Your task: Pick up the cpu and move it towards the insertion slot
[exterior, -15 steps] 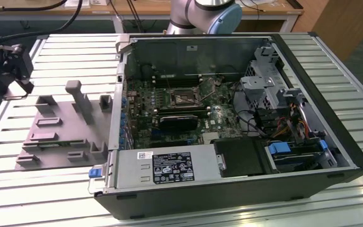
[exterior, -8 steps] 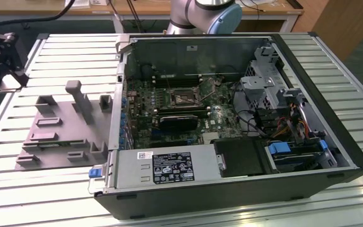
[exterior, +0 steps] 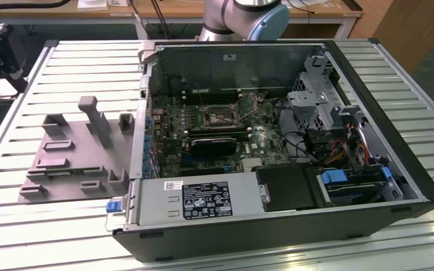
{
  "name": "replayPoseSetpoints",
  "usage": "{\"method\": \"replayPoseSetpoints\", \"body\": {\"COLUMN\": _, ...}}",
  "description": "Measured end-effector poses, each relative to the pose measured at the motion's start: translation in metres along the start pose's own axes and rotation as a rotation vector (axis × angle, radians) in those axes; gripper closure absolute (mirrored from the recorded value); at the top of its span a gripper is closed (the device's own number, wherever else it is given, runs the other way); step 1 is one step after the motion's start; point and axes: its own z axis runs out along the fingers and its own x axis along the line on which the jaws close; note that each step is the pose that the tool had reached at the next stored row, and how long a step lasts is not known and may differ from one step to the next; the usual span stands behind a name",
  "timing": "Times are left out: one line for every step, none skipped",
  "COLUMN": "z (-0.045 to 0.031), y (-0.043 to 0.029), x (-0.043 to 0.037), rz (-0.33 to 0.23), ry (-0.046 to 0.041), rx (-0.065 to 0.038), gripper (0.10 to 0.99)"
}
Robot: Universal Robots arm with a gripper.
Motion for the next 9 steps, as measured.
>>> {"method": "replayPoseSetpoints", "body": {"z": -0.0025, "y": 0.0001, "x": -0.0002, "rz": 0.0, "ry": -0.0005, "rx": 0.0, "gripper": 0.549}}
{"method": "replayPoseSetpoints", "body": {"z": -0.005, "y": 0.0003, "x": -0.0004, "rz": 0.0, "ry": -0.0011, "rx": 0.0, "gripper": 0.549}}
{"method": "replayPoseSetpoints", "body": {"z": -0.0074, "y": 0.0004, "x": -0.0006, "rz": 0.0, "ry": -0.0015, "rx": 0.0, "gripper": 0.549}}
{"method": "replayPoseSetpoints", "body": {"z": -0.0097, "y": 0.0005, "x": -0.0008, "rz": 0.0, "ry": -0.0018, "rx": 0.0, "gripper": 0.549}}
{"method": "replayPoseSetpoints", "body": {"z": -0.0116, "y": 0.0006, "x": -0.0009, "rz": 0.0, "ry": -0.0022, "rx": 0.0, "gripper": 0.549}}
{"method": "replayPoseSetpoints", "body": {"z": -0.0133, "y": 0.0007, "x": -0.001, "rz": 0.0, "ry": -0.0025, "rx": 0.0, "gripper": 0.549}}
{"method": "replayPoseSetpoints", "body": {"z": -0.0151, "y": 0.0008, "x": -0.0011, "rz": 0.0, "ry": -0.0027, "rx": 0.0, "gripper": 0.549}}
{"method": "replayPoseSetpoints", "body": {"z": -0.0166, "y": 0.0009, "x": -0.0013, "rz": 0.0, "ry": -0.0029, "rx": 0.0, "gripper": 0.549}}
{"method": "replayPoseSetpoints", "body": {"z": -0.018, "y": 0.001, "x": -0.0014, "rz": 0.0, "ry": -0.003, "rx": 0.0, "gripper": 0.549}}
